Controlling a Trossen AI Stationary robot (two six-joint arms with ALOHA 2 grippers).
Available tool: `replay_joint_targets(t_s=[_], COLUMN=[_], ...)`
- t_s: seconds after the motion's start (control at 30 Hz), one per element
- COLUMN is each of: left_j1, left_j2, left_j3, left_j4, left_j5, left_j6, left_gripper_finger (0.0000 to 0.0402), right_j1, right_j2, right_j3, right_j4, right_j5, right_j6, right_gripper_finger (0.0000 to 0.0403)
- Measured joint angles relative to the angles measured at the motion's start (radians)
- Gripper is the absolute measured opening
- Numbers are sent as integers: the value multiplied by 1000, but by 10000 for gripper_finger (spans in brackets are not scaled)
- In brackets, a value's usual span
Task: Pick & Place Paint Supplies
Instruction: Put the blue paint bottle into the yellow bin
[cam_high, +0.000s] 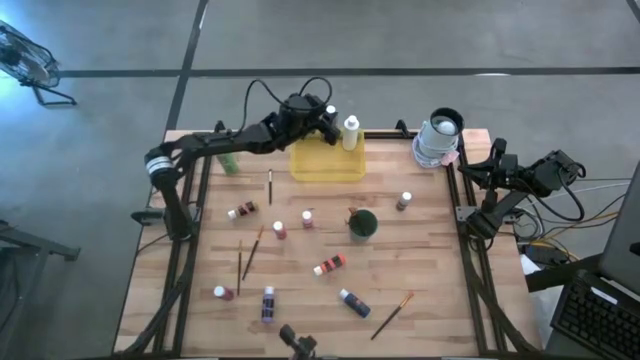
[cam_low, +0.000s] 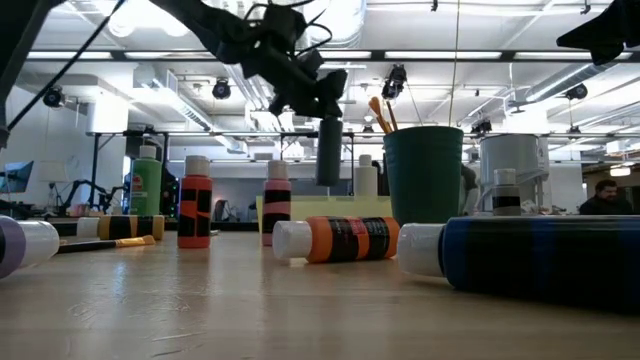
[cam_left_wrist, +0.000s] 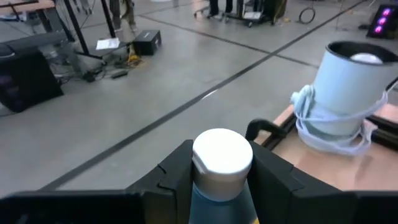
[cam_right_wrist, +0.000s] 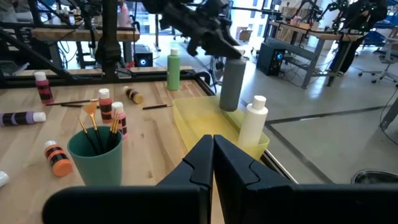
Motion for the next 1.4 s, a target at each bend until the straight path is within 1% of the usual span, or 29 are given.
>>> replay_joint_targets(t_s=[0.23,0.43,0.53,0.67,0.8,0.87,0.97,1.27,1.4], left_j1=[11,15,16,23,32,34,38,54,57], left_j2=[65,80,83,83,83,82,79,119,135], left_j3=[13,8,6,-53,-151,-176,-193,-207,-207], left_j4=[65,48,47,80,218,276,306,306,353], left_j5=[13,9,-17,-44,-43,-43,-44,-42,-26], left_j6=[-4,-19,-8,-15,-61,-68,-69,-70,-70], left_gripper_finger=[125,125,125,125,125,125,125,125,125], right_j1=[0,0,0,0,0,0,0,0,0], right_j2=[0,0,0,0,0,0,0,0,0], right_j3=[0,0,0,0,0,0,0,0,0], right_j4=[0,0,0,0,0,0,0,0,0], right_j5=[0,0,0,0,0,0,0,0,0], right_j6=[0,0,0,0,0,0,0,0,0], right_gripper_finger=[8,8,8,8,8,8,8,8,8])
